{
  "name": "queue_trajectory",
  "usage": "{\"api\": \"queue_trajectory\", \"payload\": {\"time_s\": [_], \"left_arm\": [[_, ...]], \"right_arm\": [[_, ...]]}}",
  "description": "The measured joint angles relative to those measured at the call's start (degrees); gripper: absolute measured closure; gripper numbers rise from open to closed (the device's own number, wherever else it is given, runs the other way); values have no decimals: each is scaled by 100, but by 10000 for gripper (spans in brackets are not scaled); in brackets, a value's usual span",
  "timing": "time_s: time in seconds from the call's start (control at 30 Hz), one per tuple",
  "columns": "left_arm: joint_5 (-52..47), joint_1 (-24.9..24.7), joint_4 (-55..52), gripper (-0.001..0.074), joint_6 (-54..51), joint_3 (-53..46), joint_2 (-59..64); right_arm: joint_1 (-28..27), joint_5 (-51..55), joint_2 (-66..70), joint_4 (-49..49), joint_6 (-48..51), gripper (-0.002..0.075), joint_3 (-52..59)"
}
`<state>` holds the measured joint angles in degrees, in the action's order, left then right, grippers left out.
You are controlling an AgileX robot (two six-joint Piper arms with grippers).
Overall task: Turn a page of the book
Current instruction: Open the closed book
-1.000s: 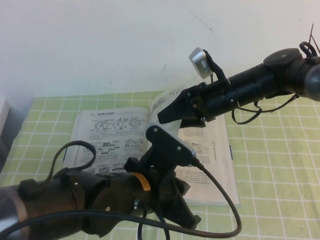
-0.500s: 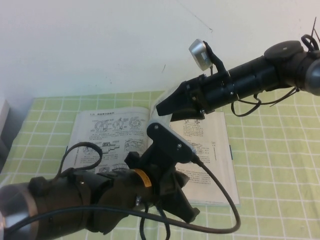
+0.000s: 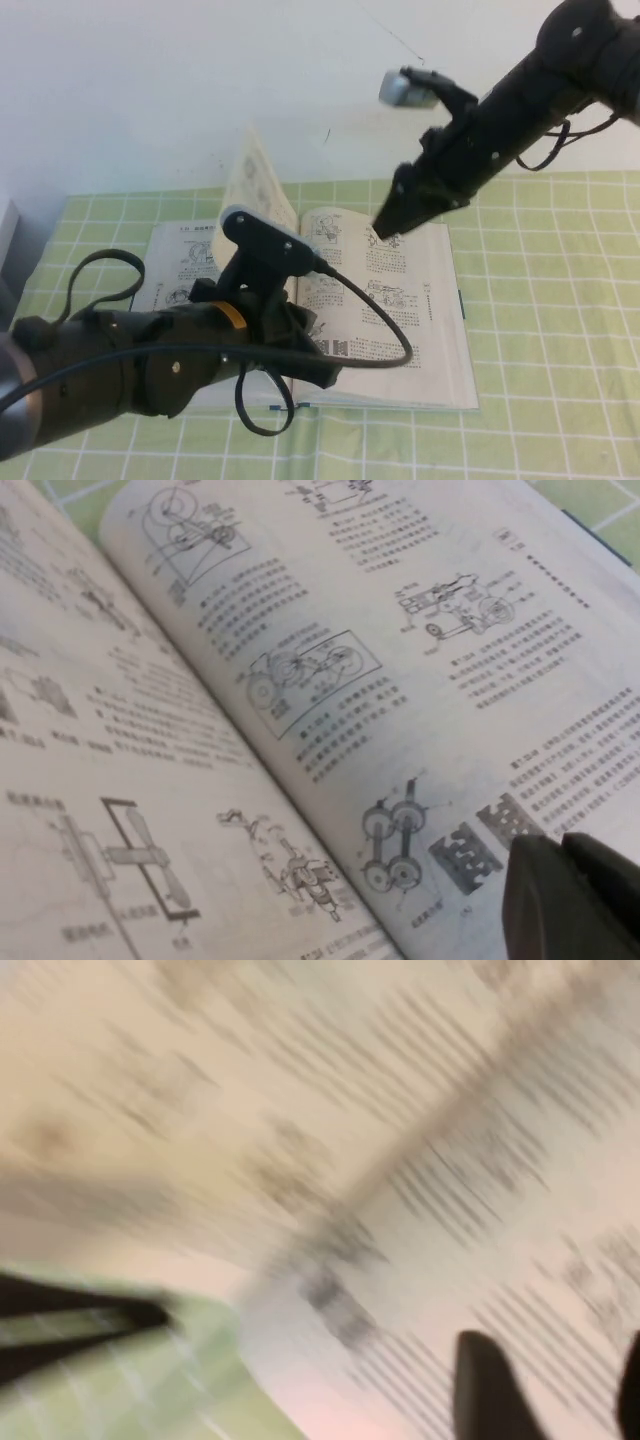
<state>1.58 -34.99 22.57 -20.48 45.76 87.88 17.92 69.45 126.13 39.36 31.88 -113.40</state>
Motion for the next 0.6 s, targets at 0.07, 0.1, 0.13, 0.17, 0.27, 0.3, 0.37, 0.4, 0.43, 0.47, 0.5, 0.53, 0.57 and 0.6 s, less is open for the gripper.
{"api": "queue_trajectory", "payload": {"time_s": [0.07, 0.1, 0.13, 0.17, 0.27, 0.3, 0.37, 0.4, 0.43, 0.47, 0.5, 0.53, 0.57, 0.6], "left_arm": [[-77, 118, 112, 739, 0, 0, 11], [-111, 173, 198, 739, 0, 0, 22], [-158, 251, 302, 739, 0, 0, 24], [-212, 335, 420, 739, 0, 0, 33], [-371, 570, 736, 739, 0, 0, 131], [-404, 626, 814, 739, 0, 0, 189], [-460, 741, 941, 739, 0, 0, 329], [-491, 781, 967, 739, 0, 0, 395], [-520, 799, 1008, 739, 11, 0, 483], [-549, 813, 1032, 739, 11, 0, 577], [-561, 813, 1065, 739, 11, 0, 655], [-576, 829, 1090, 739, 11, 0, 754], [-597, 827, 1097, 739, 11, 0, 851], [-609, 827, 1111, 739, 11, 0, 947]], "right_arm": [[118, 13, 41, -497, -51, 477, 72], [201, 13, 99, -718, -77, 526, 128], [302, 13, 172, -871, -77, 581, 181], [367, 13, 254, -972, -77, 623, 216], [571, -1, 510, -1070, -77, 699, 320], [637, -24, 601, -1098, -77, 709, 321], [726, -75, 739, -1183, -77, 718, 321], [757, -89, 792, -1256, -79, 721, 321], [797, -110, 842, -1335, -89, 724, 321], [815, -111, 870, -1404, -100, 725, 321], [828, -111, 896, -1482, -125, 726, 321], [838, -111, 907, -1537, -148, 727, 321], [852, -111, 919, -1586, -167, 727, 321], [852, -111, 918, -1602, -181, 727, 321]]}}
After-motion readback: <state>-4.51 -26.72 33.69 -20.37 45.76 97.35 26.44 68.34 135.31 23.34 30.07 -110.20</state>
